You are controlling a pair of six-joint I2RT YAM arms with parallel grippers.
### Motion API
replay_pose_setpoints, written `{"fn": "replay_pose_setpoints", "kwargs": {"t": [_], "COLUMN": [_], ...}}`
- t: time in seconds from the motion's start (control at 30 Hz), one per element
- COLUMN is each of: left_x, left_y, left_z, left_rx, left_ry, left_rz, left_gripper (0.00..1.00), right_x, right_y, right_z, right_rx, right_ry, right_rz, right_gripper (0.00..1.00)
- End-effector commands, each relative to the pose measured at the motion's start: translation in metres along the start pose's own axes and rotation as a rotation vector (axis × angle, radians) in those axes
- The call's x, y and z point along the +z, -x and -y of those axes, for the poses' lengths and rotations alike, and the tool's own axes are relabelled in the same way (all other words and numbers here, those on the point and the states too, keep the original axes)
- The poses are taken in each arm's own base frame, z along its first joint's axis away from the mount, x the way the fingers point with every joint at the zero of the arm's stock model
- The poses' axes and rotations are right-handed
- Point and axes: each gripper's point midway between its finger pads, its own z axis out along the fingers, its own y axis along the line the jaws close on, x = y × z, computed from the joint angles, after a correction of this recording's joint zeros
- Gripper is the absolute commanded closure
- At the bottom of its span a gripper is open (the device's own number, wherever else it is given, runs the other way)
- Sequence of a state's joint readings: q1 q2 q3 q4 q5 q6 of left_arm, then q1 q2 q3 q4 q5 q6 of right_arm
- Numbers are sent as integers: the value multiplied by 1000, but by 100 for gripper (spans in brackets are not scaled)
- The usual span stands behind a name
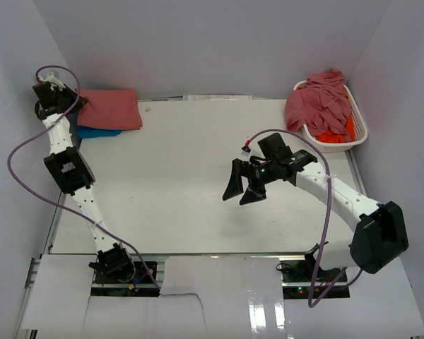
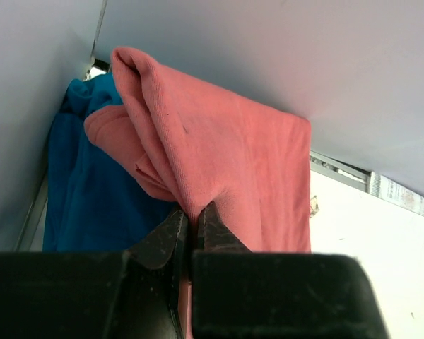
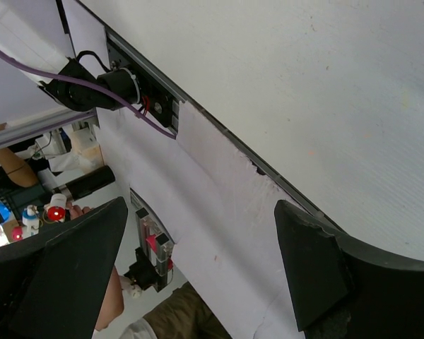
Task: Fold and stack the t-shirts
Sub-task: Put the neatly folded tshirt into the corner of the board with the left arm
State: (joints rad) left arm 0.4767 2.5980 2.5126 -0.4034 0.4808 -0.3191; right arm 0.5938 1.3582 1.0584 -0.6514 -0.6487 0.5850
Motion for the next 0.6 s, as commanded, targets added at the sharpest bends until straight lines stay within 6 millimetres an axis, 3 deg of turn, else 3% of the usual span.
{"fn": "replay_pose_setpoints", "kwargs": {"t": [0.0,0.23,0.57], "left_x": [3,8,-2], "left_y": [-2,1,20], "left_z": [-11,-11,-22], "left_rx": [-62,-60,-73], "left_ry": [-25,-56,-57], "left_rz": [3,23,69], "left_gripper": [94,94,95], "right_x": [-2,6,12], "right_y": [12,9,9], "right_z": [-15,-14,-16], "right_rx": [-33,-20,-12], "right_ry": [20,23,20], "right_rz": [31,15,2], "right_gripper": [9,9,9]}}
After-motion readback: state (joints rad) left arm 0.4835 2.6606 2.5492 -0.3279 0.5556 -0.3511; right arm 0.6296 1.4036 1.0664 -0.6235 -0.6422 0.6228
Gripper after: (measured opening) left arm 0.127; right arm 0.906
